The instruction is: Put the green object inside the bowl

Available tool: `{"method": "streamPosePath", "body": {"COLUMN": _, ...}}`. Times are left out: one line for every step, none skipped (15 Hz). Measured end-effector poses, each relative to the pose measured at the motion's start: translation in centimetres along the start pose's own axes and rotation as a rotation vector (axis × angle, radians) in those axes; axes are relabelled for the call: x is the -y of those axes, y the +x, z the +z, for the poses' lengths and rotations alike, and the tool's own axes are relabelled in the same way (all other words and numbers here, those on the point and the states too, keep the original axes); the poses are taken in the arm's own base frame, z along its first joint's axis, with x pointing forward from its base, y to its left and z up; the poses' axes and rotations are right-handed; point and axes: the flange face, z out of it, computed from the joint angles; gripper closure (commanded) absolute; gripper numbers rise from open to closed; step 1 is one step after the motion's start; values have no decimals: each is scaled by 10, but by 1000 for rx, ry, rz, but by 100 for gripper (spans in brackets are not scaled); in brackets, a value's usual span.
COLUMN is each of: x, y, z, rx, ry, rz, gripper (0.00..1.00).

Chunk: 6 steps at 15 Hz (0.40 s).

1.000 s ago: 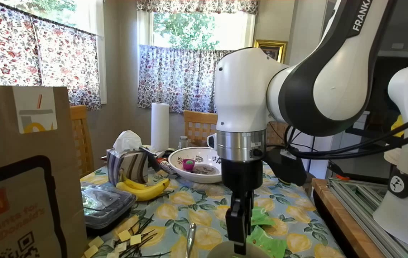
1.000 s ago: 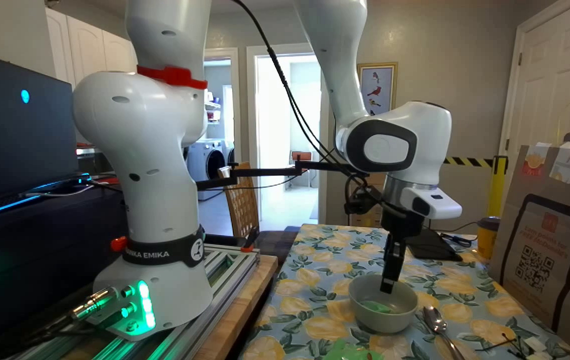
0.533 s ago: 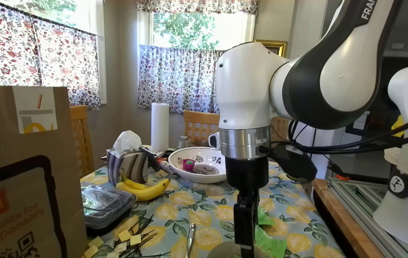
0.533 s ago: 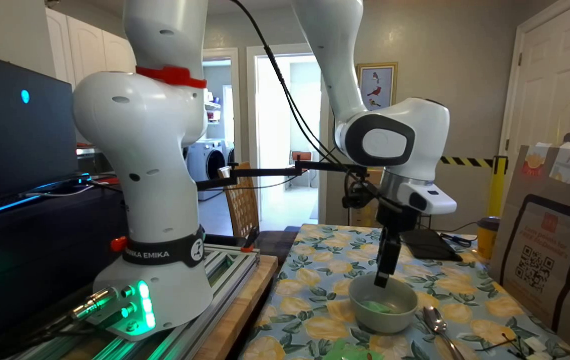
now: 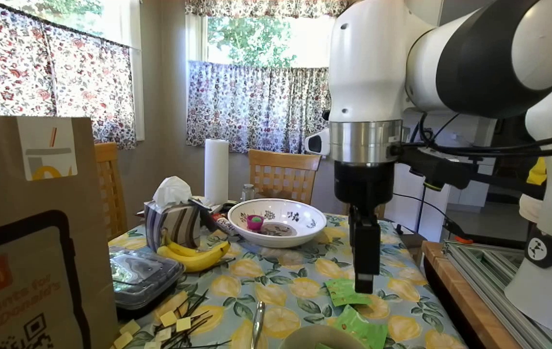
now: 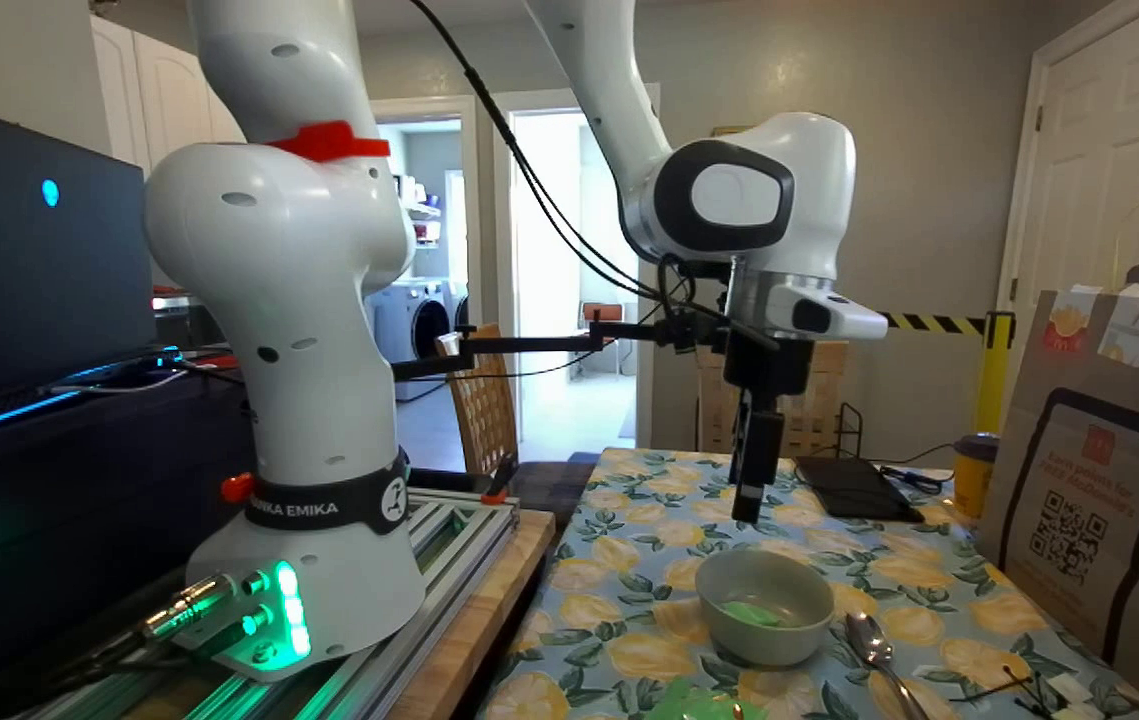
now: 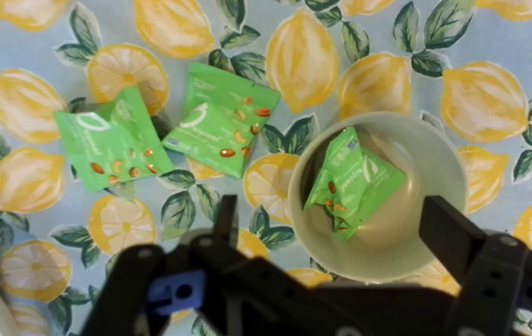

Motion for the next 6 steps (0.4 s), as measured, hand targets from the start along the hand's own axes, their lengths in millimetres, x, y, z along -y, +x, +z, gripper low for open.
{"method": "streamPosePath", "body": {"x": -3, "y": -1, "z": -7, "rx": -19, "ry": -5, "rz": -3, "gripper": 0}}
{"method": "streamPosePath", "body": {"x": -7, "y": -2, "z": -13, "rx": -36, "ry": -6, "rz": -2, "gripper": 0}}
{"method": "streamPosePath", "body": {"x": -10, "y": -2, "z": -19, "rx": -55, "ry": -2, "rz": 5, "gripper": 0}}
{"method": "streamPosePath", "body": {"x": -13, "y": -2, "z": -23, "rx": -72, "ry": 2, "rz": 11, "gripper": 0}}
{"method": "streamPosePath", "body": {"x": -15, "y": -2, "z": -26, "rx": -80, "ry": 4, "rz": 15, "gripper": 0}}
{"method": "streamPosePath", "body": {"x": -16, "y": -3, "z": -27, "rx": -83, "ry": 4, "rz": 17, "gripper": 0}}
